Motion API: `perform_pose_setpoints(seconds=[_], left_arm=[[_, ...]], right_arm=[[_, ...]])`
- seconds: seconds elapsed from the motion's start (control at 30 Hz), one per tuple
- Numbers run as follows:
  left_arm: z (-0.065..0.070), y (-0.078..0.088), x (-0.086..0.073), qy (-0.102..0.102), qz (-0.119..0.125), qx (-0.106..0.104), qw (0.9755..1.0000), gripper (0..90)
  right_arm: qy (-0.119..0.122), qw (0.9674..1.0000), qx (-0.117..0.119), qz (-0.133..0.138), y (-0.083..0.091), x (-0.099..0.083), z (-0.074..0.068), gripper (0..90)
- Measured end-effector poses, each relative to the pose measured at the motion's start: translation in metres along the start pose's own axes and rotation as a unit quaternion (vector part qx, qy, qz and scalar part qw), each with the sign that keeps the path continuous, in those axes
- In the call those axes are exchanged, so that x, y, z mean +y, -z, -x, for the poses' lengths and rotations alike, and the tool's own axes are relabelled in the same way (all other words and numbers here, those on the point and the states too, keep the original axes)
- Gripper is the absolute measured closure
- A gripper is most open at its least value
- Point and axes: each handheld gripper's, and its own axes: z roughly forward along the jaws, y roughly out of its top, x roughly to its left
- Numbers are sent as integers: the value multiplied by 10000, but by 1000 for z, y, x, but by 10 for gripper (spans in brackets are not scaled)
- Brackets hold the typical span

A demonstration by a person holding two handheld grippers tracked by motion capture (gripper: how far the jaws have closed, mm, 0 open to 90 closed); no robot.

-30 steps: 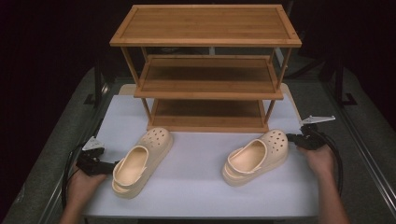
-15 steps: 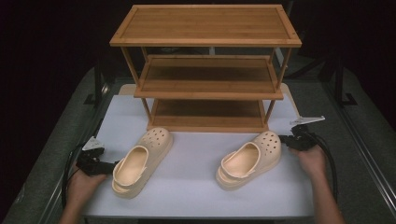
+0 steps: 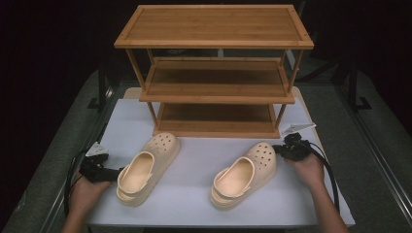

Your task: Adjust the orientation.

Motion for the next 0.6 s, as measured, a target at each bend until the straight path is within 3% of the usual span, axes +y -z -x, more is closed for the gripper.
perform_pose_setpoints(seconds=[0.2,0.43,0.6], left_arm=[[0,0,0,-1,2,-1,10000,0],[0,0,0,-3,-2,-1,10000,0],[0,0,0,-2,2,-4,10000,0]], right_arm=[[162,9998,92,-37,-6,5,-13,900],[85,9997,211,38,-5,3,-10,899],[33,9999,122,103,7,-4,-4,898]])
